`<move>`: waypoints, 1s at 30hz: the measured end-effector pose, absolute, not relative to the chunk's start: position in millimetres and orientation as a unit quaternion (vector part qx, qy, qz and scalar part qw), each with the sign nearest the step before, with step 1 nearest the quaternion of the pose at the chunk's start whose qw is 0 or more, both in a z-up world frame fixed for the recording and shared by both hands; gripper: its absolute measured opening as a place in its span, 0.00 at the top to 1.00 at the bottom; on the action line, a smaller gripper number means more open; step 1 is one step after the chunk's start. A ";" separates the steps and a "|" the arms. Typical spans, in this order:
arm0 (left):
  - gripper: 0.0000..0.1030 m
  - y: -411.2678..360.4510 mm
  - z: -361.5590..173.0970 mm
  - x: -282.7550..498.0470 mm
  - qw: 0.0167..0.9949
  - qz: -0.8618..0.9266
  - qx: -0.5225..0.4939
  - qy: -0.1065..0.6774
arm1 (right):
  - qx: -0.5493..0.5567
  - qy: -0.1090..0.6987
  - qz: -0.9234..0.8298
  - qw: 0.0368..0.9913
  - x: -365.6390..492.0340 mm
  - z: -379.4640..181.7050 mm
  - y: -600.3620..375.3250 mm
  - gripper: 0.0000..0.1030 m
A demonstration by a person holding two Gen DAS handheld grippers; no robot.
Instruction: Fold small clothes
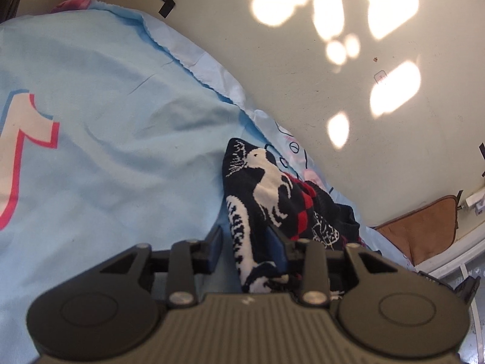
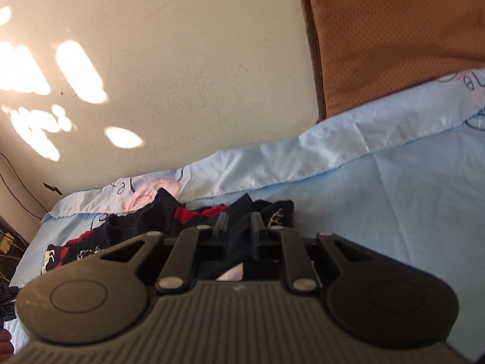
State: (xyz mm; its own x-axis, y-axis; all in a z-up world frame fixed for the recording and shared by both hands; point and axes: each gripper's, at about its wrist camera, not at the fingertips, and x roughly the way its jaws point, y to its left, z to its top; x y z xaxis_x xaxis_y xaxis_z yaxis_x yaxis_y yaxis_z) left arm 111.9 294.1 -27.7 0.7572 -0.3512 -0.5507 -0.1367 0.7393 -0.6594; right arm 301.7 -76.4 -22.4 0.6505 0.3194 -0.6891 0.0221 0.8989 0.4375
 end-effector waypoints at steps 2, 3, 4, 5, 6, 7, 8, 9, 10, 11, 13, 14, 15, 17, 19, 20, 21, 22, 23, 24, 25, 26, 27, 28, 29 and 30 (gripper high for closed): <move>0.60 291.0 -26.5 112.4 0.870 -0.062 -0.349 0.343 | 0.200 0.420 0.083 0.881 313.9 -32.5 -71.3 0.79; 0.60 289.7 -27.0 113.1 0.870 -0.063 -0.348 0.345 | 0.186 0.418 0.084 0.885 316.2 -33.3 -68.8 0.87; 0.60 288.5 -27.2 113.9 0.870 -0.063 -0.347 0.346 | 0.171 0.412 0.081 0.891 313.7 -30.1 -66.0 0.91; 0.60 287.2 -26.7 114.3 0.870 -0.063 -0.345 0.346 | 0.155 0.397 0.077 0.901 308.1 -22.5 -64.5 0.92; 0.60 286.4 -26.5 115.0 0.870 -0.064 -0.344 0.346 | 0.146 0.377 0.075 0.912 301.6 -13.7 -65.5 0.96; 0.60 285.5 -26.9 115.7 0.871 -0.064 -0.342 0.347 | 0.140 0.359 0.072 0.920 294.2 -3.8 -68.8 0.96; 0.60 285.1 -27.4 116.4 0.872 -0.064 -0.340 0.347 | 0.138 0.343 0.070 0.926 286.1 3.6 -72.6 0.96; 0.61 284.4 -27.7 117.1 0.873 -0.063 -0.338 0.346 | 0.138 0.332 0.071 0.930 276.2 9.4 -76.3 0.96; 0.61 283.6 -28.2 118.2 0.875 -0.063 -0.334 0.345 | 0.136 0.327 0.071 0.932 265.1 12.1 -80.0 0.96; 0.61 282.9 -28.2 118.8 0.876 -0.063 -0.332 0.344 | 0.132 0.326 0.070 0.933 255.6 12.2 -80.9 0.96; 0.60 281.0 -28.1 120.5 0.879 -0.063 -0.325 0.343 | 0.114 0.342 0.066 0.930 240.6 0.9 -82.8 0.96; 0.60 280.0 -27.6 120.9 0.880 -0.063 -0.321 0.344 | 0.103 0.358 0.064 0.926 238.4 -6.9 -82.7 0.95; 0.60 278.4 -26.5 120.8 0.881 -0.062 -0.316 0.346 | 0.092 0.382 0.061 0.918 239.5 -18.0 -83.1 0.93; 0.59 275.9 -22.6 118.7 0.882 -0.062 -0.304 0.354 | 0.101 0.393 0.029 0.914 236.5 -25.3 -91.2 0.90; 0.58 276.5 -16.5 111.2 0.886 -0.062 -0.298 0.349 | 0.140 0.358 0.019 0.923 231.8 -14.8 -99.9 0.90; 0.57 277.7 -11.9 105.6 0.890 -0.062 -0.296 0.340 | 0.152 0.345 0.024 0.926 231.3 -7.7 -101.1 0.90; 0.56 279.0 -7.9 101.1 0.893 -0.062 -0.296 0.332 | 0.159 0.333 0.037 0.928 231.4 0.5 -98.4 0.90; 0.56 280.2 -3.0 96.8 0.897 -0.063 -0.299 0.321 | 0.164 0.327 0.065 0.928 233.2 9.7 -88.7 0.90; 0.56 280.9 0.4 94.2 0.898 -0.064 -0.302 0.313 | 0.167 0.328 0.091 0.925 237.3 14.4 -80.2 0.90; 0.56 280.7 4.6 92.3 0.899 -0.067 -0.308 0.304 | 0.169 0.333 0.123 0.919 242.7 17.5 -68.5 0.90; 0.56 279.5 7.9 91.3 0.899 -0.073 -0.314 0.296 | 0.174 0.342 0.158 0.910 248.8 18.3 -53.7 0.90; 0.56 276.7 10.4 91.6 0.898 -0.085 -0.319 0.290 | 0.182 0.354 0.191 0.897 256.0 16.1 -39.4 0.90; 0.56 272.7 11.8 92.5 0.897 -0.099 -0.322 0.287 | 0.192 0.370 0.218 0.883 264.6 11.6 -25.2 0.90; 0.56 266.8 12.5 94.3 0.894 -0.117 -0.322 0.288 | 0.206 0.389 0.237 0.866 274.6 4.2 -11.0 0.90; 0.56 261.8 12.0 96.4 0.893 -0.130 -0.320 0.290 | 0.220 0.410 0.252 0.848 285.2 -5.3 1.1 0.90; 0.56 254.5 10.0 99.2 0.891 -0.141 -0.315 0.296 | 0.237 0.434 0.262 0.829 296.5 -17.4 12.0 0.90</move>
